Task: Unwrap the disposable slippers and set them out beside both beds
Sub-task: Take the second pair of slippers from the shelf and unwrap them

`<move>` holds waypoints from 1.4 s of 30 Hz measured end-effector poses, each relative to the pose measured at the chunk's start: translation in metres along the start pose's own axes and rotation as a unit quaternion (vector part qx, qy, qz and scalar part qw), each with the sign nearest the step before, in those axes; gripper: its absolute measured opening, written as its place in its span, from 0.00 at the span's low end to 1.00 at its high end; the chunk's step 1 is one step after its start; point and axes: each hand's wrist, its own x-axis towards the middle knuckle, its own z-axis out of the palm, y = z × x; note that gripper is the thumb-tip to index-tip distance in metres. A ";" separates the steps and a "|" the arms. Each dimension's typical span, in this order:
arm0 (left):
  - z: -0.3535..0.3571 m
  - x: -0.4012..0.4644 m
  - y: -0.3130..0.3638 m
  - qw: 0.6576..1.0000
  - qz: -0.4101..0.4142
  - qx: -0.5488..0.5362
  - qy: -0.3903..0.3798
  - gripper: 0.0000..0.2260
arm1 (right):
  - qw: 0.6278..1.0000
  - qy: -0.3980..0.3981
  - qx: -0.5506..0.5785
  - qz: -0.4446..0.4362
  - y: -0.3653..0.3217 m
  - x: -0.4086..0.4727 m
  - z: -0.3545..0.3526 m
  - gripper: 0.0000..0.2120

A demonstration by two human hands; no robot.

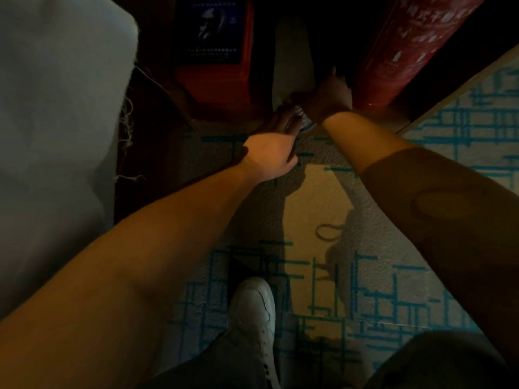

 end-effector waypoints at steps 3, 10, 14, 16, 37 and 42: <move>-0.003 -0.011 -0.004 1.000 0.024 0.011 -0.005 0.34 | 1.000 0.001 0.003 0.015 0.005 0.010 0.001 0.47; -0.011 -0.023 -0.002 1.000 0.020 0.008 0.019 0.26 | 0.988 -0.034 0.142 0.041 0.010 0.001 -0.004 0.40; -0.017 -0.021 0.001 0.988 -0.040 -0.080 0.123 0.20 | 0.975 -0.020 0.220 0.013 0.018 0.005 -0.009 0.46; -0.021 -0.020 0.002 0.975 -0.061 -0.111 0.180 0.21 | 0.969 -0.036 0.242 0.007 0.015 -0.010 -0.022 0.35; -0.109 -0.124 0.112 0.565 -0.282 -0.772 0.071 0.17 | 0.869 -0.178 0.461 -0.001 0.042 -0.220 -0.085 0.14; -0.085 -0.176 0.111 0.569 -0.250 -0.781 0.058 0.18 | 0.863 -0.238 0.445 -0.025 0.047 -0.270 -0.073 0.12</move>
